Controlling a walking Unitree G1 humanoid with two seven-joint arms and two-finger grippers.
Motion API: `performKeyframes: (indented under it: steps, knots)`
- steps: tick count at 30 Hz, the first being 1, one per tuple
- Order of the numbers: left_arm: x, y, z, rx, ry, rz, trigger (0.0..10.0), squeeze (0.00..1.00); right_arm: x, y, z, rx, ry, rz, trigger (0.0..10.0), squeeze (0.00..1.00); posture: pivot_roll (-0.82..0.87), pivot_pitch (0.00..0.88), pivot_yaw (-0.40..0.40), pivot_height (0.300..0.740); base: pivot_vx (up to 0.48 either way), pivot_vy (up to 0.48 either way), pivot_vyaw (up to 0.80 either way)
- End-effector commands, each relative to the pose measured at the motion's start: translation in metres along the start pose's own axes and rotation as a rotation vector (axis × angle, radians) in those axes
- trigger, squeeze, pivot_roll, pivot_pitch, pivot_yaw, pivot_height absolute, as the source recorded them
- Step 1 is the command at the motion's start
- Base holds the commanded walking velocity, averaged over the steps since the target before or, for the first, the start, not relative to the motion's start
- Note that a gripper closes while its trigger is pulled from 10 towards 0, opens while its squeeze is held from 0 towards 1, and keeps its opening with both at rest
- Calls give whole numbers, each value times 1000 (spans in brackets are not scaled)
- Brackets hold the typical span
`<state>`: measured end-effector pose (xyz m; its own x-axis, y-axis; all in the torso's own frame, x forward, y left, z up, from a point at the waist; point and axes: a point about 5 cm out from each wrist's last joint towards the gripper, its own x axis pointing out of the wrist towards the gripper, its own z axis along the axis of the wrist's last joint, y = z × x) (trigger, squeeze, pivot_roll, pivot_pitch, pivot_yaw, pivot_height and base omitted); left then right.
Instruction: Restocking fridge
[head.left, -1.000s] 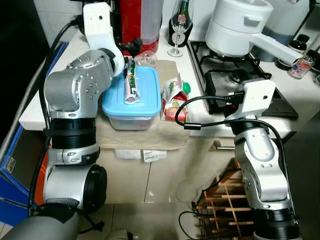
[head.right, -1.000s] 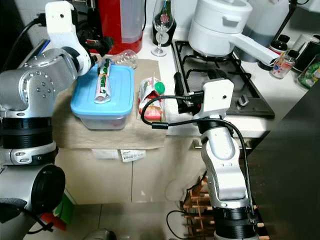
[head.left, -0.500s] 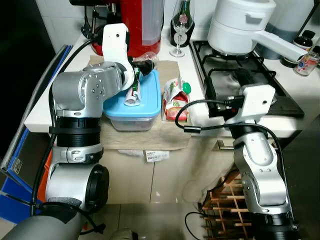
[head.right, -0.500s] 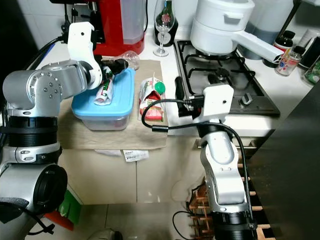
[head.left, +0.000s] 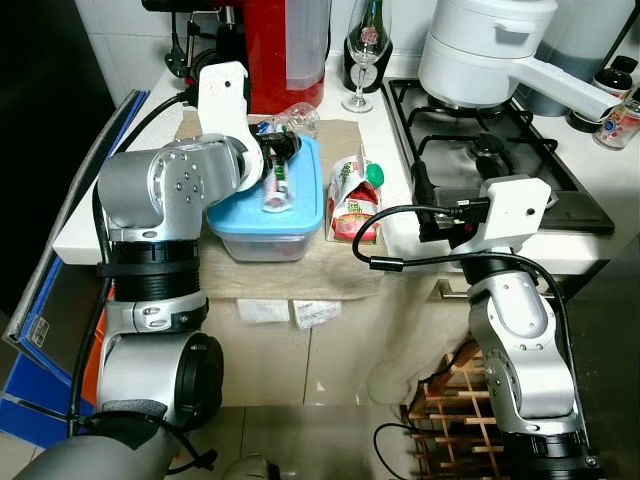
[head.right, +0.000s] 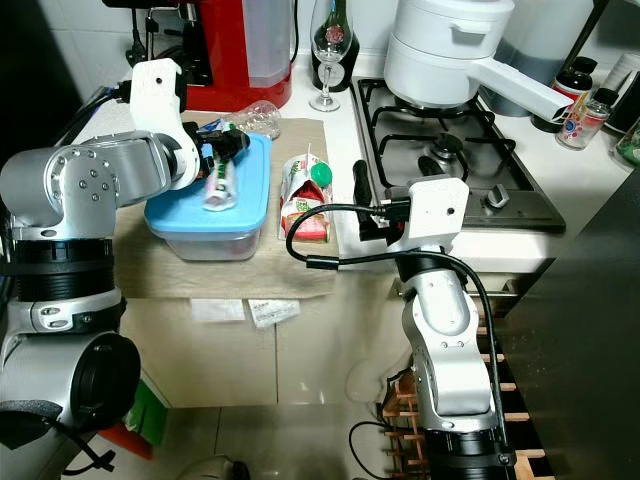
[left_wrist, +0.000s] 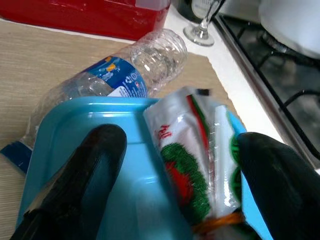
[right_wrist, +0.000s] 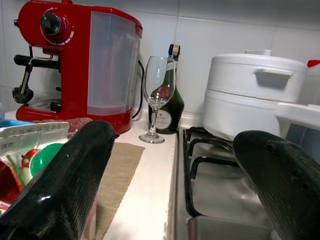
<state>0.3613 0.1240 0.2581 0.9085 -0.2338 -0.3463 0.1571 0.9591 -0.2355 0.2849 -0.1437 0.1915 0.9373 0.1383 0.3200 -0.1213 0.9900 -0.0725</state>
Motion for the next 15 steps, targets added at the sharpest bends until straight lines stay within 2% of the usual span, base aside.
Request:
performKeyframes:
  steps: [1, 8, 13, 15]
  knots:
    - [10, 6, -28, -17, 118, 16, 0, 0, 3, -4, 8, -8, -26, -5, 10000, 82, 16, 16, -9, 740, 0, 0, 0]
    - [20, 16, -50, -35, 137, 55, 0, 0, 6, -6, 10, -15, -30, -3, 10000, 78, 6, 13, -29, 740, 0, 0, 0]
    - [22, 17, -55, -41, 127, 55, 0, 0, 6, -8, 10, -17, -26, -6, 10000, 82, 2, 12, -31, 740, 0, 0, 0]
    - [23, 18, -54, -13, 96, 51, 0, 0, 7, -9, 10, -17, -28, -9, 10000, 82, 0, 9, -28, 740, 0, 0, 0]
